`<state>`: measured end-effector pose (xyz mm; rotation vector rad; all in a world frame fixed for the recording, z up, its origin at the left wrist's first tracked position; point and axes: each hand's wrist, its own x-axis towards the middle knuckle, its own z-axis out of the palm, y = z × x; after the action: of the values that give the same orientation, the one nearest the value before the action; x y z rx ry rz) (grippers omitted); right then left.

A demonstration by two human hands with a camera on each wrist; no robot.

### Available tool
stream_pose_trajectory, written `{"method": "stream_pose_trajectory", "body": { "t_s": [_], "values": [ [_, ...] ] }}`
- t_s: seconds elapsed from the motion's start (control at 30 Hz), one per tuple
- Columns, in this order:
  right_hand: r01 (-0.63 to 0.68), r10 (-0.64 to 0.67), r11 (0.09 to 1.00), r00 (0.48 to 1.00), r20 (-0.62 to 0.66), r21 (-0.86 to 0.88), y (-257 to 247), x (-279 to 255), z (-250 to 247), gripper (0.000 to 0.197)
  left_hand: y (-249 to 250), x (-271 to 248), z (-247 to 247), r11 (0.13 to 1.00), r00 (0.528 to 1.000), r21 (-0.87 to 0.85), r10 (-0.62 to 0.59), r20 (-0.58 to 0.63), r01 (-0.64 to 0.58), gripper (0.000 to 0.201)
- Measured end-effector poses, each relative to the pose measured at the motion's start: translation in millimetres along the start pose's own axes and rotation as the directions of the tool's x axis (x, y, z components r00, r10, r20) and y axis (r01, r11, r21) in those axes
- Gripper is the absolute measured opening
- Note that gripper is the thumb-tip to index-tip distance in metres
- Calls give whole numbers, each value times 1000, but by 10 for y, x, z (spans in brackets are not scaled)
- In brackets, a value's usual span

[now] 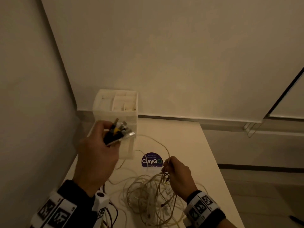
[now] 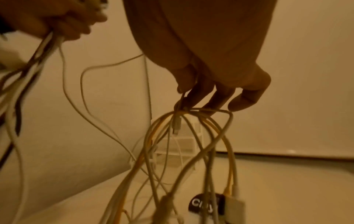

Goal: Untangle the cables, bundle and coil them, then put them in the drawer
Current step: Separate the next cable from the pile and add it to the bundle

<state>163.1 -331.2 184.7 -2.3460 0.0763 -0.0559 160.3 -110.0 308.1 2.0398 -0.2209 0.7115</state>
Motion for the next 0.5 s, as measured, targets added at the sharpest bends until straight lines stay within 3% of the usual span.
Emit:
{"method": "stream_pose_trajectory", "body": {
  "t_s": [0.13, 0.33, 0.43, 0.5],
  "values": [
    [163, -156, 980, 985, 76, -110, -193, 15, -77, 40, 69, -112, 103, 982, 954, -25, 187, 235, -186, 32],
    [346, -346, 938, 938, 18, 2, -321, -18, -140, 15, -50, -211, 258, 998, 885, 8, 50, 464, -60, 25],
    [318, -318, 948, 948, 37, -22, -320, -34, -159, 26, -126, -261, 258, 999, 881, 32, 8, 473, -26, 30],
    [263, -265, 964, 963, 49, 33, -332, -59, -156, 27, -174, -289, 276, 999, 854, 41, -20, 521, -1, 26]
  ]
}}
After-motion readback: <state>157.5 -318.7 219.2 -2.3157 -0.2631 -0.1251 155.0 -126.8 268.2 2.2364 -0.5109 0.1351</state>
